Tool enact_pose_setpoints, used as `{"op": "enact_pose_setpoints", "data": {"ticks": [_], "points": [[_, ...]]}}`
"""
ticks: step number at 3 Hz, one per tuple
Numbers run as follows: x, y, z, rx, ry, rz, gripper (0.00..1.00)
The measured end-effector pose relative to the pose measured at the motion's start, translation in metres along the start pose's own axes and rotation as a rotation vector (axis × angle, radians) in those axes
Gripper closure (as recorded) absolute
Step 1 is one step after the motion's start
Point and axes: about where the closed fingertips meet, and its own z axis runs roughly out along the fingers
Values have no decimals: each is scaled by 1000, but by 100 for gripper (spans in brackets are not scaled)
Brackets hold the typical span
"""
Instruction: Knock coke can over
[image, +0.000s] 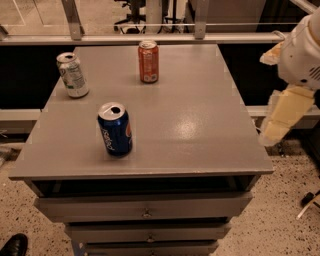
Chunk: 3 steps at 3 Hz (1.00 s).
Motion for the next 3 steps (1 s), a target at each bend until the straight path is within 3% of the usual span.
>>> {"op": "enact_pose_setpoints", "data": {"ticks": [1,3], "points": [[-14,-20,19,46,-56,-3,0],[-80,-92,69,99,-302,25,0]]}}
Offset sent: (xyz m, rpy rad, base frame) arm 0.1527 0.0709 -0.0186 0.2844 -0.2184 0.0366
